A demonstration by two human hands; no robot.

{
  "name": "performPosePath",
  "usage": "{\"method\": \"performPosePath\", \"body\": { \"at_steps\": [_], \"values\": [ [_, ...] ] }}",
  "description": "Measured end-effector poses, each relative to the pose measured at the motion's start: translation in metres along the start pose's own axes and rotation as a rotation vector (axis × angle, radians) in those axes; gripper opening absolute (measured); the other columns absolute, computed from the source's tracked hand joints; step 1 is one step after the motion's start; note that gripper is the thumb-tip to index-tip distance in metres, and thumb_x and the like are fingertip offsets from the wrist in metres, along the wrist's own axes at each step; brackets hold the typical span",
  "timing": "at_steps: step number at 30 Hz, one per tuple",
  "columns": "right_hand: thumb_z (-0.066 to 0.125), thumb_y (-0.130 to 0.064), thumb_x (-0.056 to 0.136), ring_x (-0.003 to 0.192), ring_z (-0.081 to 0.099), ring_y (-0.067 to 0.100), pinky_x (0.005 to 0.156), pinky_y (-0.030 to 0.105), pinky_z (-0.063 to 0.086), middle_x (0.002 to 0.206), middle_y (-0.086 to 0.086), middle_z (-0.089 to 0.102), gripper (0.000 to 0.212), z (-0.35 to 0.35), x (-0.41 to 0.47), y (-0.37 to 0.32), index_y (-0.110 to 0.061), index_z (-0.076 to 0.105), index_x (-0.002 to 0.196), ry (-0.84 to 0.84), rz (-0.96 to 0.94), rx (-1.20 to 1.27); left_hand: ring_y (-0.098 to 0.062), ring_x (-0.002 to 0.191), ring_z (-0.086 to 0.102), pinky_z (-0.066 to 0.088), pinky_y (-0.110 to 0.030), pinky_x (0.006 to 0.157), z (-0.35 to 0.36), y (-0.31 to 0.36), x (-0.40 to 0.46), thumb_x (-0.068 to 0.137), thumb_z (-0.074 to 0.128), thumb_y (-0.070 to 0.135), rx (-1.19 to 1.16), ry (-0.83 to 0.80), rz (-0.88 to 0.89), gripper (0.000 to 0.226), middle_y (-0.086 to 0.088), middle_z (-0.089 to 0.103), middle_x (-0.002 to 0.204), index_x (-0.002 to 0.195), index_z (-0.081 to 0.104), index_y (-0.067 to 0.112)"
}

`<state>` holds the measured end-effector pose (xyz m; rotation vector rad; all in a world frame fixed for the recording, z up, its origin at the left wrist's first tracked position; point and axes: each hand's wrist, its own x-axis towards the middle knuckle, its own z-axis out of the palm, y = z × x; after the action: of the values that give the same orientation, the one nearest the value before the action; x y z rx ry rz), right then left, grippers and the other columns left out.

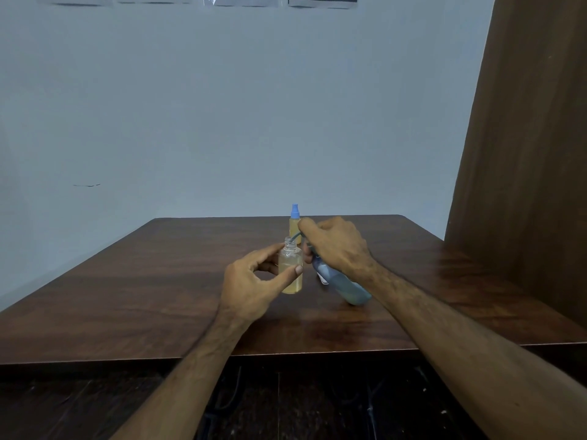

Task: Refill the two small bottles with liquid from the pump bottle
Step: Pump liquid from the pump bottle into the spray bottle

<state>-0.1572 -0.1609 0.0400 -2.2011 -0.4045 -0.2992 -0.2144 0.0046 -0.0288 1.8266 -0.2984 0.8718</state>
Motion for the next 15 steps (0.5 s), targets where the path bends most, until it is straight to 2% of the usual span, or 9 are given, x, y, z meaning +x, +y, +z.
{"method": "performPosePath", "body": {
  "at_steps": [7,11,15],
  "values": [
    [0.038,-0.072,0.077,0.073,0.074,0.008,0.089,0.043,0.058,0.065,-0.014,0.077,0.062,0.0015,0.0026,-0.0017,-0.027,0.076,0.057,-0.019,0.02,-0.025,-0.003,0.079,0.071,0.055,-0.013,0.075,0.0001,-0.0028,0.0002,0.072,0.09,0.035,0.011,0.008,-0.004,0.05,0.011,0.076,0.094,0.119,0.073,0.026],
    [0.044,-0.057,0.081,0.069,0.073,0.005,0.089,0.04,0.061,0.063,-0.013,0.077,0.052,0.0016,0.0025,-0.0003,-0.027,0.073,0.051,0.003,-0.007,-0.018,-0.004,0.078,0.071,0.055,-0.013,0.075,0.0,-0.0022,0.0004,0.073,0.09,0.032,0.023,0.007,0.004,0.048,0.011,0.076,0.093,0.117,0.073,0.025],
    [0.042,-0.056,0.082,0.071,0.073,0.006,0.089,0.039,0.061,0.064,-0.013,0.077,0.052,0.0012,0.0017,-0.0001,-0.026,0.073,0.053,0.01,-0.011,-0.024,-0.004,0.078,0.071,0.055,-0.014,0.075,0.0003,0.0007,-0.0002,0.073,0.09,0.031,0.015,-0.001,0.021,0.044,0.012,0.075,0.092,0.11,0.069,0.044]
  ]
}}
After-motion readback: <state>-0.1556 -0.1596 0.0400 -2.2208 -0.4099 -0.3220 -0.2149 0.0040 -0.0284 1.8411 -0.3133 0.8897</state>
